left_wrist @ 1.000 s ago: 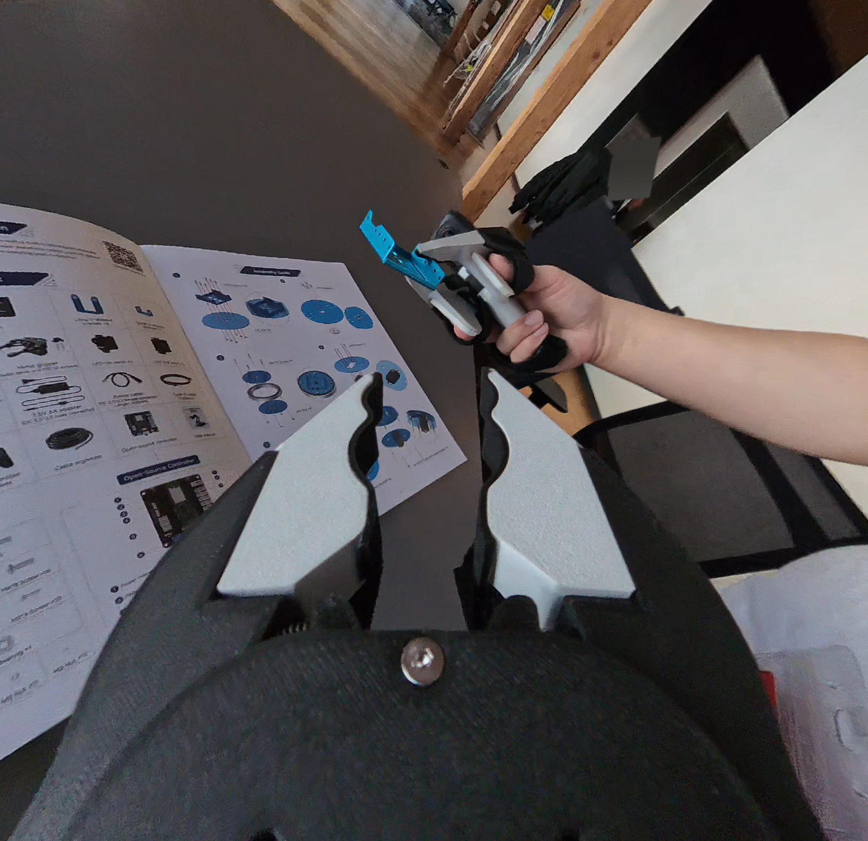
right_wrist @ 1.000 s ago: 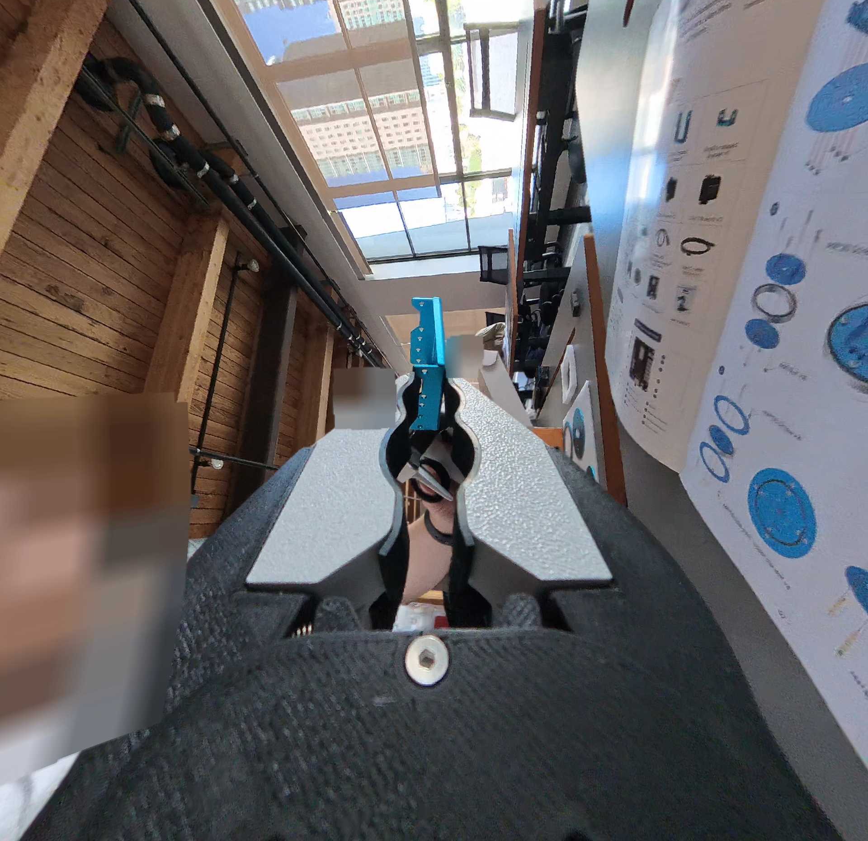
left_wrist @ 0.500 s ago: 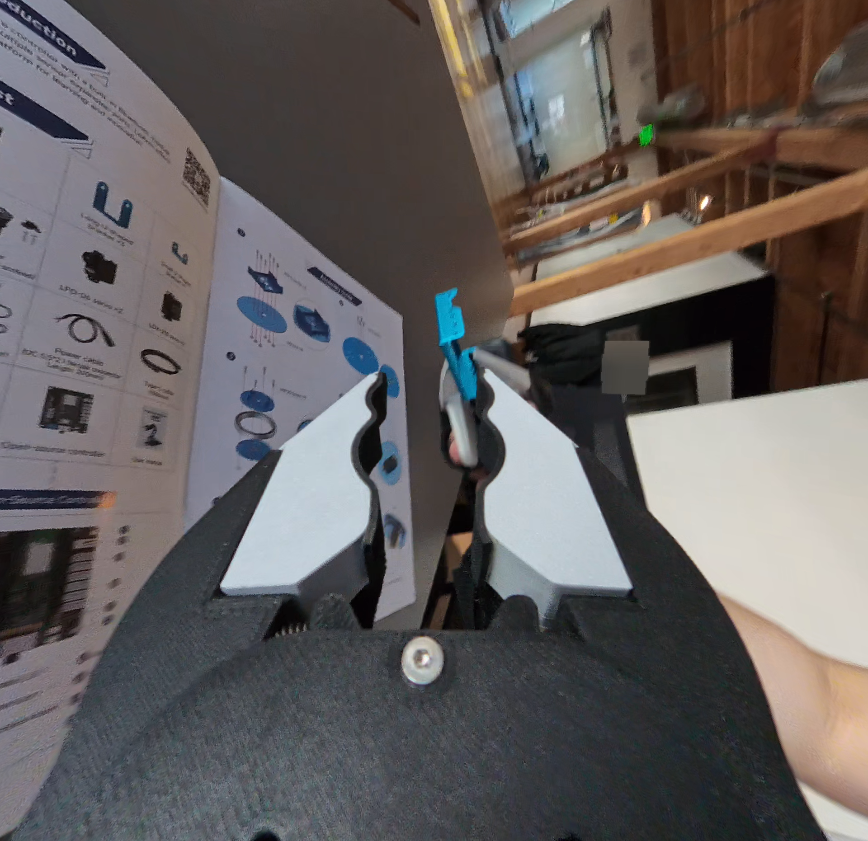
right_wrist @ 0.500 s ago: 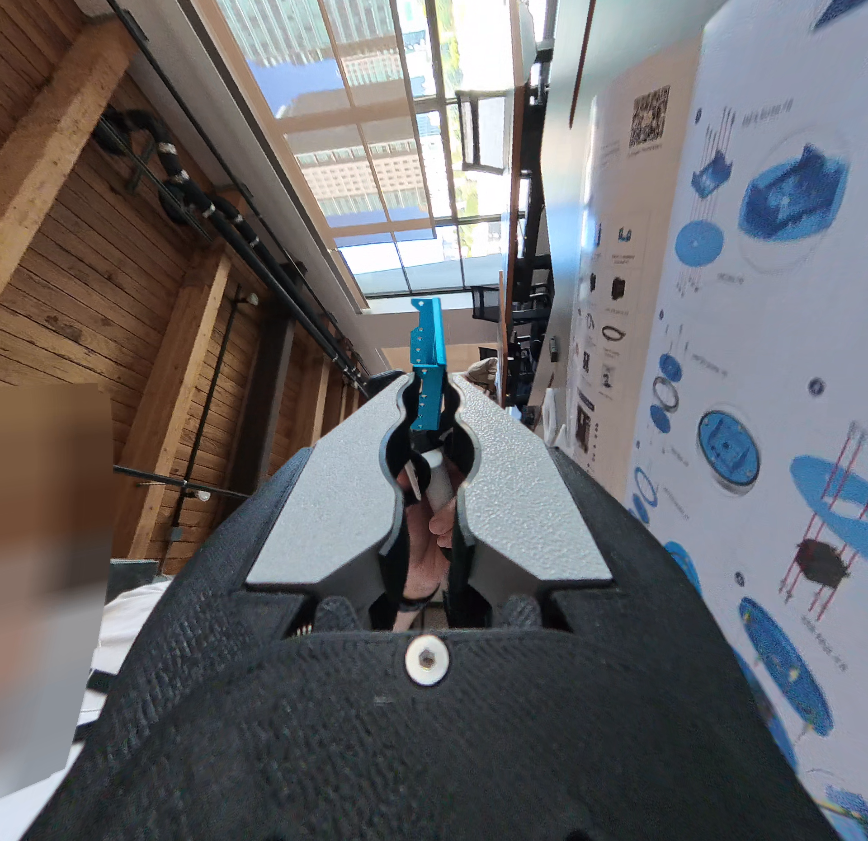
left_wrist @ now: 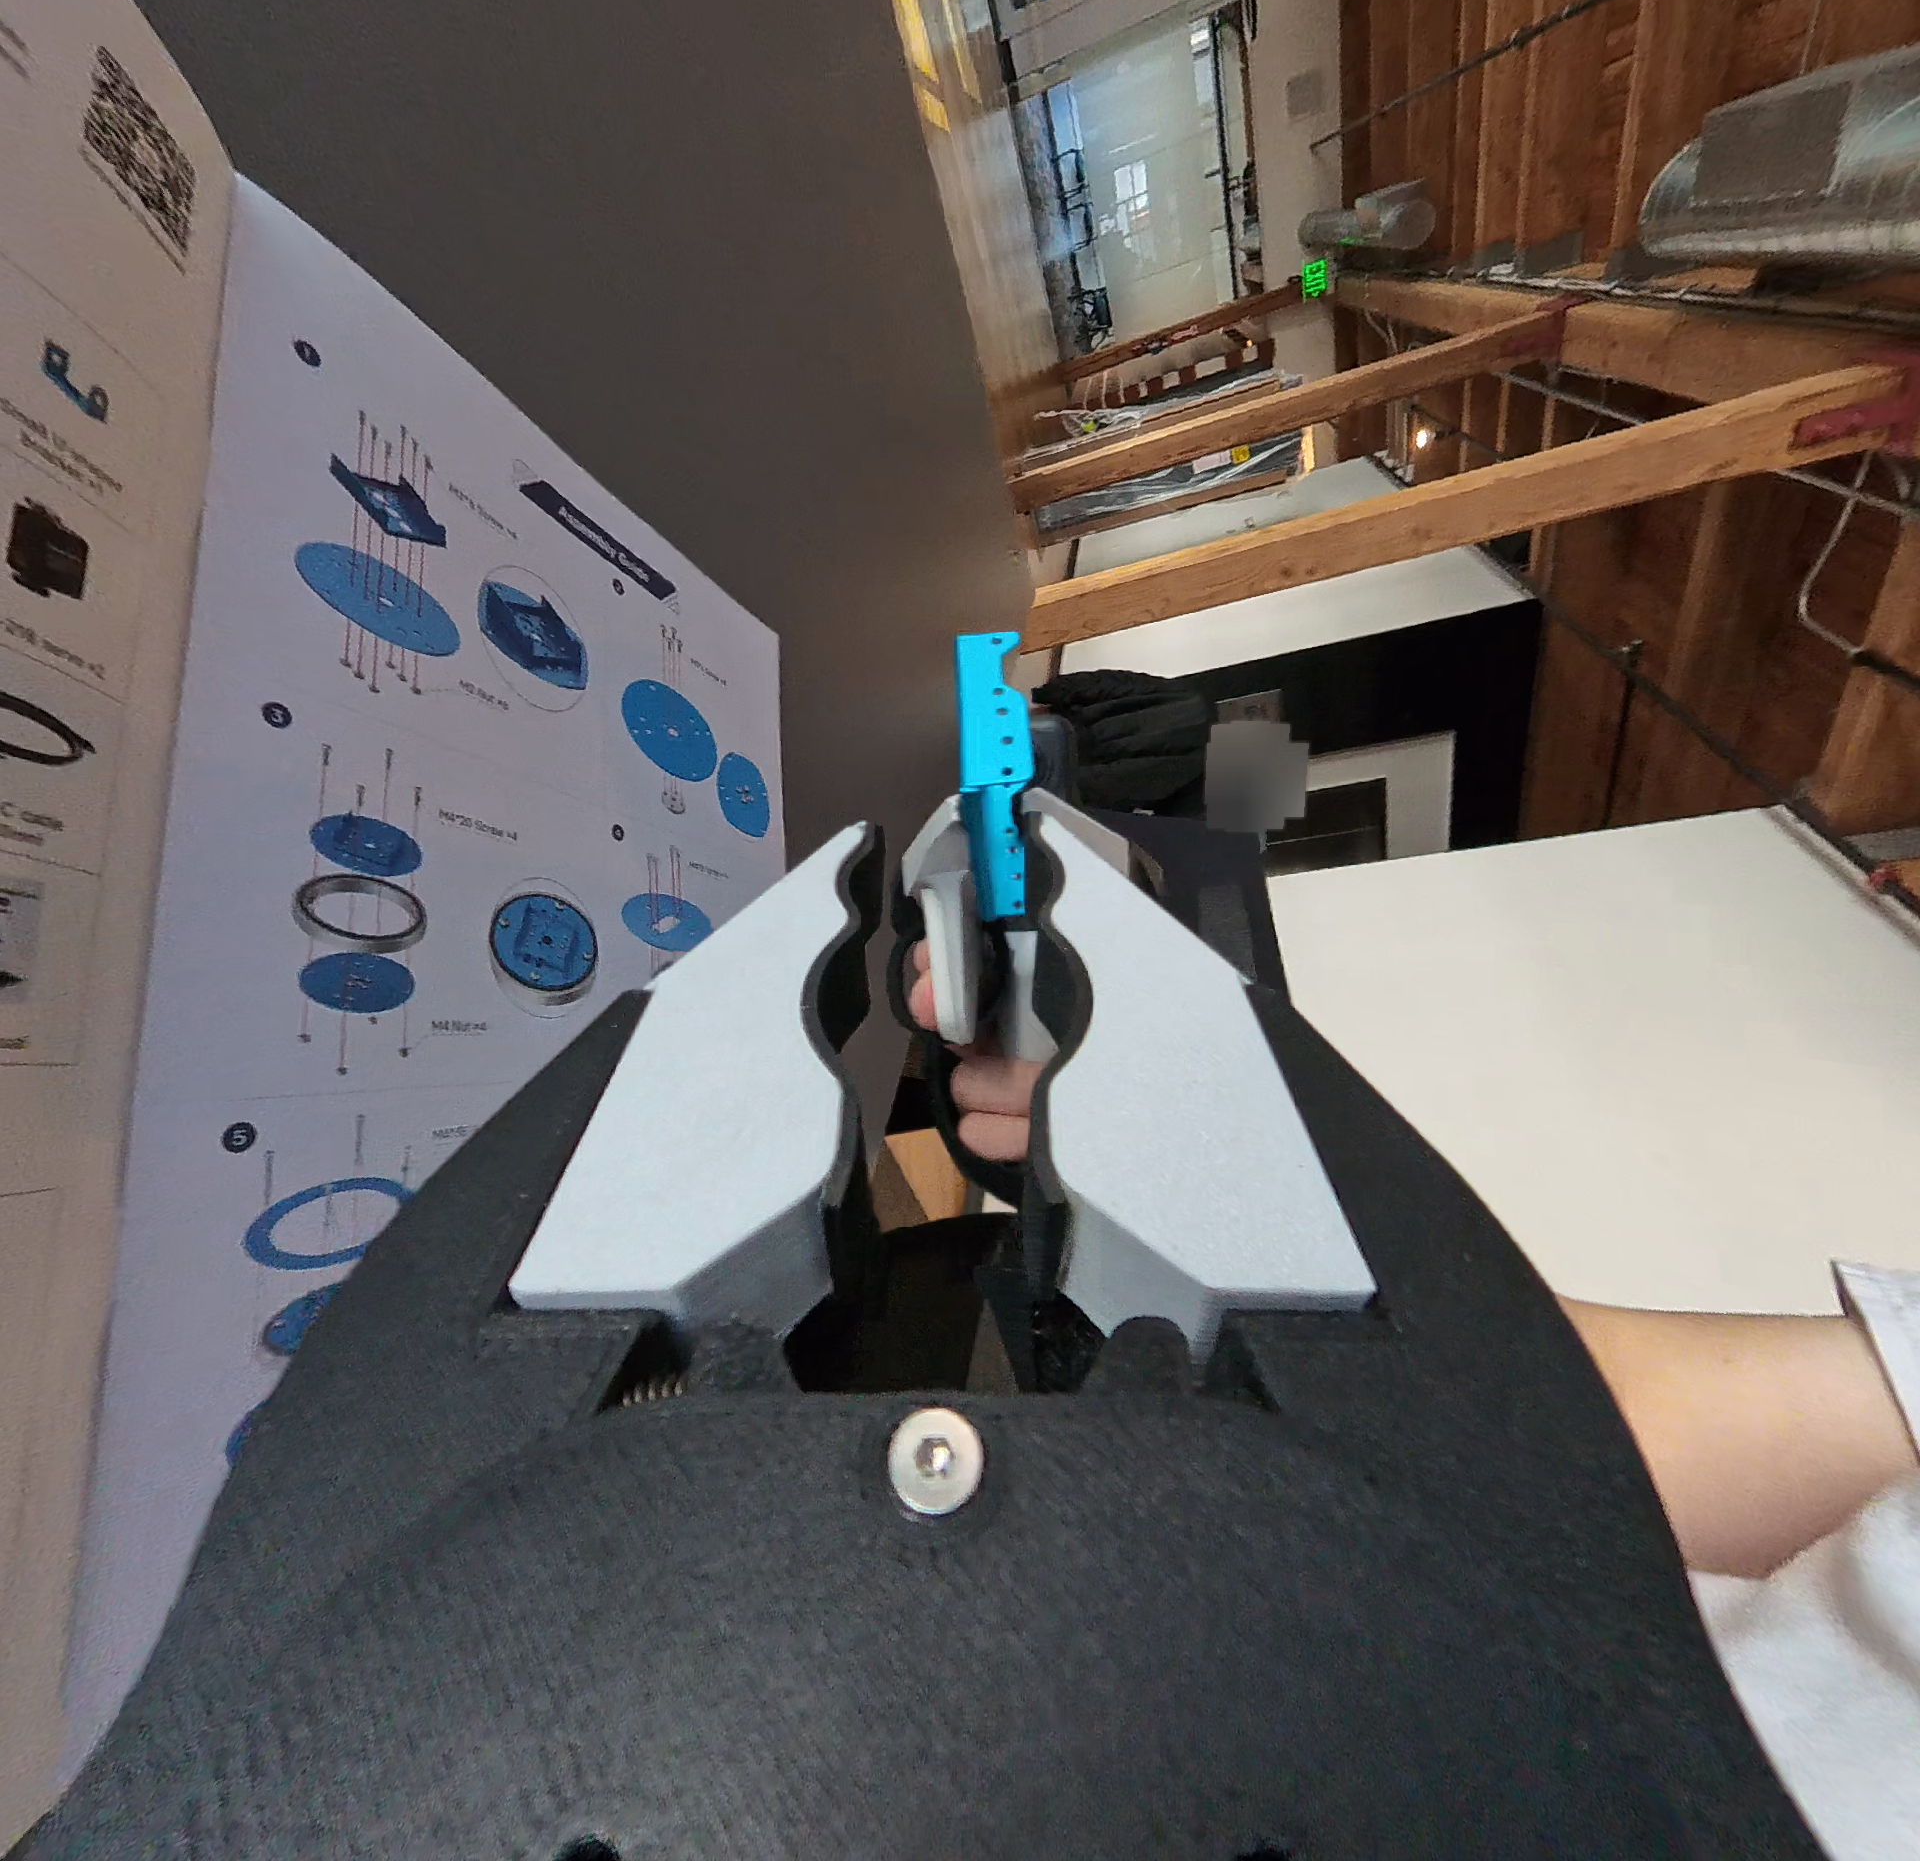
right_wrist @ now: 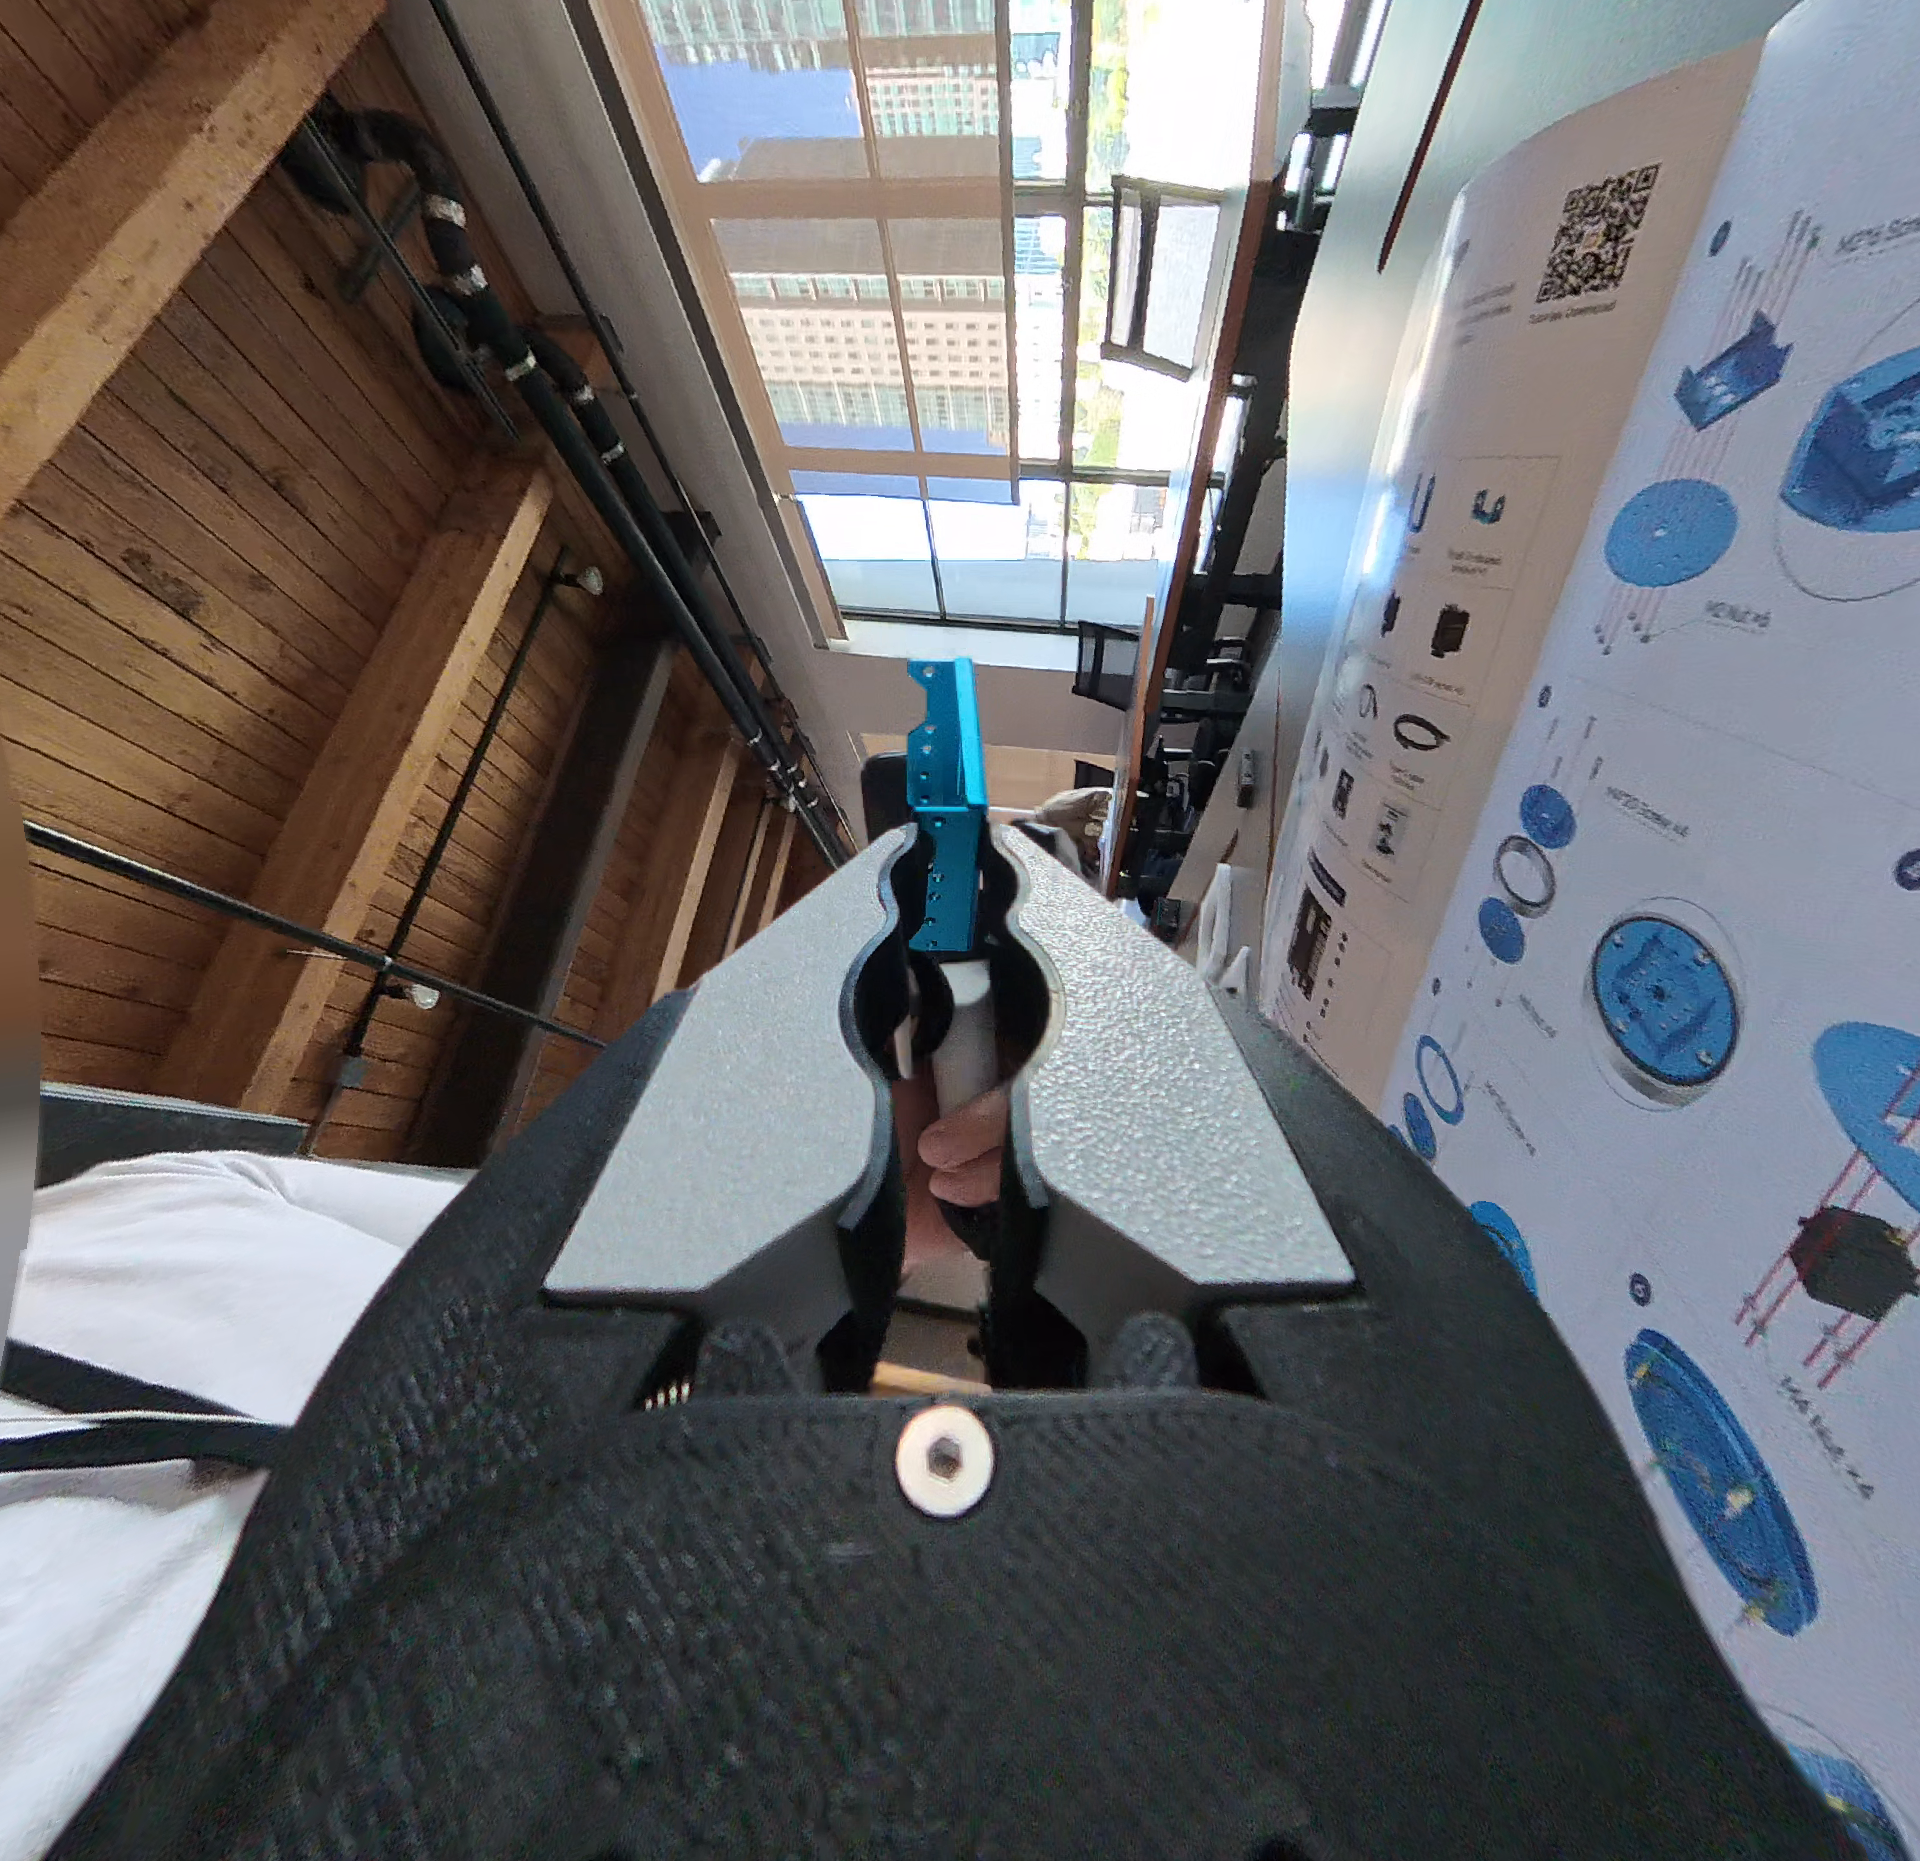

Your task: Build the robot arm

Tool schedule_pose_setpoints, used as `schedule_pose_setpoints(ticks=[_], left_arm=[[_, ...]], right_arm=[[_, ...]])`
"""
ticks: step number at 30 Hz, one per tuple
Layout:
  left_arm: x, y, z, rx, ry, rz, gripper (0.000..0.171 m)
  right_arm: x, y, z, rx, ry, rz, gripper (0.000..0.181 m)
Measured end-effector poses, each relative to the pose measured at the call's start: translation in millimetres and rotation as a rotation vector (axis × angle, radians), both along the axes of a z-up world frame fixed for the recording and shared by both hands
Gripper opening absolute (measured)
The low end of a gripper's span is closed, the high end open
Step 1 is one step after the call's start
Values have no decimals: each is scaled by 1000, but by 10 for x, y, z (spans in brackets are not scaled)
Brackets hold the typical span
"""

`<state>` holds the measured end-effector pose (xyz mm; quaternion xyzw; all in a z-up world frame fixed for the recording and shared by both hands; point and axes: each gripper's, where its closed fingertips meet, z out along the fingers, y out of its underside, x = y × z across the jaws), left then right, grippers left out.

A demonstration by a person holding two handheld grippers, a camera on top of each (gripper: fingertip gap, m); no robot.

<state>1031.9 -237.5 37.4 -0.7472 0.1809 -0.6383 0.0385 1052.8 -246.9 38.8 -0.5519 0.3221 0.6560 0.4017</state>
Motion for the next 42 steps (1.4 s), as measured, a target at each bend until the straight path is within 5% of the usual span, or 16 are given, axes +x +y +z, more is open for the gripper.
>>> schedule_pose_setpoints(ticks=[4, 6, 12, 15, 19, 28, 36, 42], left_arm=[[-12, -88, -63, -15, -2, -18, 25], [-25, -89, -83, -59, -10, -6, 1], [-44, 19, -188, -53, 35, 54, 1], [-17, 141, -234, -6, 74, 143, 1], [46, 219, -292, 109, 145, 201, 1], [116, 181, -248, 399, 238, 147, 1], [92, 45, -395, 271, 240, 104, 9], [-87, 134, -444, 303, 248, 137, 6]], right_arm=[[-70, 14, -89, -13, -12, 20, 7], [-142, 17, -112, -13, -20, 56, 7], [-149, 122, -210, -64, -109, 65, 9], [-18, 169, -347, -190, -204, -25, 35], [109, 121, -410, -341, -285, -125, 27], [-90, 234, -381, -388, -267, -45, 5], [-87, 174, -557, -442, -382, 75, 2], [427, 176, -720, -517, -666, 209, 0]])
